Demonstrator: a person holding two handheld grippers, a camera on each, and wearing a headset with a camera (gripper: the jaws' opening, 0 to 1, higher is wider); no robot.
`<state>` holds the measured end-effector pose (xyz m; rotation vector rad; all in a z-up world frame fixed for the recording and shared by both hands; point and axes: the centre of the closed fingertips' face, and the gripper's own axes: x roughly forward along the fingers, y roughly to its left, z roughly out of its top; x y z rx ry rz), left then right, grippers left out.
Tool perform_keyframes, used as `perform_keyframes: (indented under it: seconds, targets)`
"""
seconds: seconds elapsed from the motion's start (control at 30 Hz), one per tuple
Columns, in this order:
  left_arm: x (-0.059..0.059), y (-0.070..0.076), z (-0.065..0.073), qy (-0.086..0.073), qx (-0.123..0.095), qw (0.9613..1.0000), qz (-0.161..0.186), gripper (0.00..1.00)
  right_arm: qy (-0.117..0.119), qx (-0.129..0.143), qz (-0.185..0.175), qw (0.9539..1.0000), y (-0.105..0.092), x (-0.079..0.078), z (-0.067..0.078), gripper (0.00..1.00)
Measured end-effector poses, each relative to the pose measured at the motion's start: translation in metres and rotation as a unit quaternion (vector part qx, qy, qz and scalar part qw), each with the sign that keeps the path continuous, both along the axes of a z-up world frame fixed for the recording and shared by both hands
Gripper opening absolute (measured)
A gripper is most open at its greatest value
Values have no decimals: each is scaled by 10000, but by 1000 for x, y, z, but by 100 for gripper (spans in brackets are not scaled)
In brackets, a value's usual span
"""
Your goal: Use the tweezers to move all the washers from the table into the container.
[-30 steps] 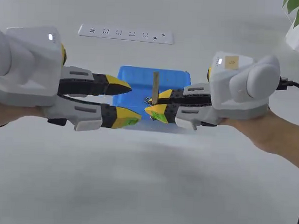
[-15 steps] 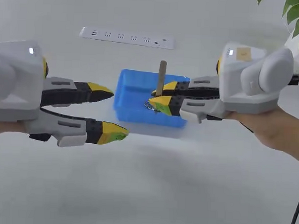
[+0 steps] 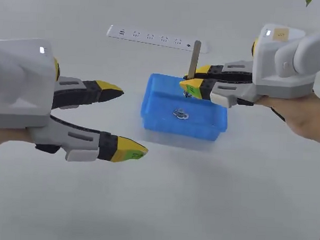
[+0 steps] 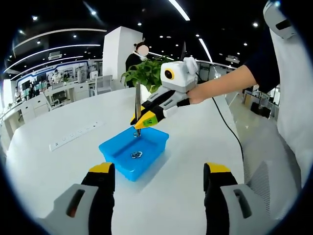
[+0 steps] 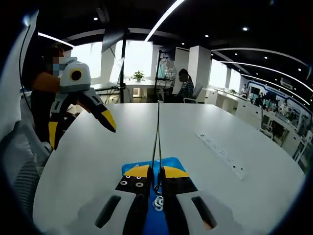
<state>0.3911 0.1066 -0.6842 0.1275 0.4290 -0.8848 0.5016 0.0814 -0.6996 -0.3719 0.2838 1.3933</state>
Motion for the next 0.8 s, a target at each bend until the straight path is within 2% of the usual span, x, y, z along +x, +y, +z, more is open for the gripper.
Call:
perform_keyframes:
  seconds: [0.1, 0.3, 0.47, 0.8]
  targets:
    - [-2, 2, 1, -4, 31, 10000, 34, 85, 58, -71, -33, 10000, 3, 3, -13, 9]
    - [-6, 9, -6, 132, 149, 9998, 88, 85, 182, -82, -19, 9998, 9, 0, -29, 9]
    - [-8, 12, -14, 289, 137, 9993, 179, 86, 86, -276, 44, 9996, 6, 1, -42, 9]
    - [-10, 13, -16, 387, 97, 9989, 249, 88, 117, -283, 57, 9995, 3, 0, -47, 9]
